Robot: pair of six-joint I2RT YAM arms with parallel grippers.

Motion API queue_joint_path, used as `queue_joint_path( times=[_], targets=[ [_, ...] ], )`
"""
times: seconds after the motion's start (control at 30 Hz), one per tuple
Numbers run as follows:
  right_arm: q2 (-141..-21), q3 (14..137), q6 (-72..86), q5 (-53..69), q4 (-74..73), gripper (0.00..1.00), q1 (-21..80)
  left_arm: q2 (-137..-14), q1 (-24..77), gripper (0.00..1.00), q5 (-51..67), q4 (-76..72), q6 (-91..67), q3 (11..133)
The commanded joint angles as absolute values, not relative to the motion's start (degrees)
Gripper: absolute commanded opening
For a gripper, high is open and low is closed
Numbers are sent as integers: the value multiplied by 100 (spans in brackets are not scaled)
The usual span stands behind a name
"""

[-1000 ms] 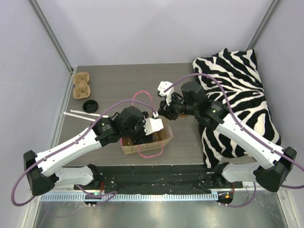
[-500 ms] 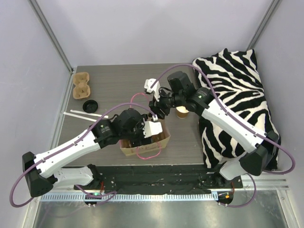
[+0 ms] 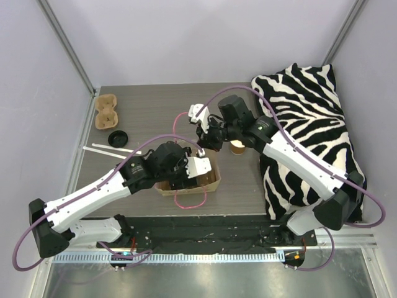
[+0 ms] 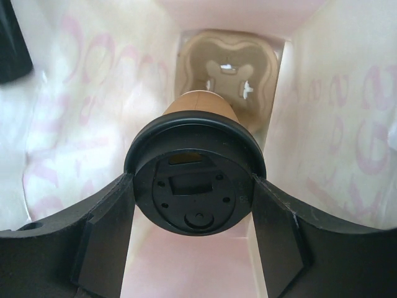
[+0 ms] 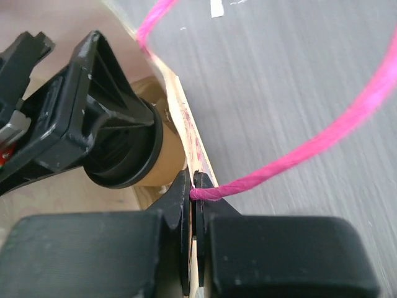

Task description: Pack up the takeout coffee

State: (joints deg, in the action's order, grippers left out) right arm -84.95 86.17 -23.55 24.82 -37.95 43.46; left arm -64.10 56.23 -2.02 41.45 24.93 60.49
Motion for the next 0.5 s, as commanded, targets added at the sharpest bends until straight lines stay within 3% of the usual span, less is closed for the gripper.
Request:
queue_joint_path(
  times=[0.0,0.27,0.47],
  targets=[
    [-7849,8429,-1812,1837,-2786,1,4377,-6346,5607,15,-334,3753,2637,6100],
    [-7164,7498,-1977,1205,-1987,1,4824,-6293,5616,13,-325,3419,2812,5679],
    [-6645,6689,-2197,45,-1424,1,5475,-6179,5651,11,-404,3077,2918,5292]
  ],
)
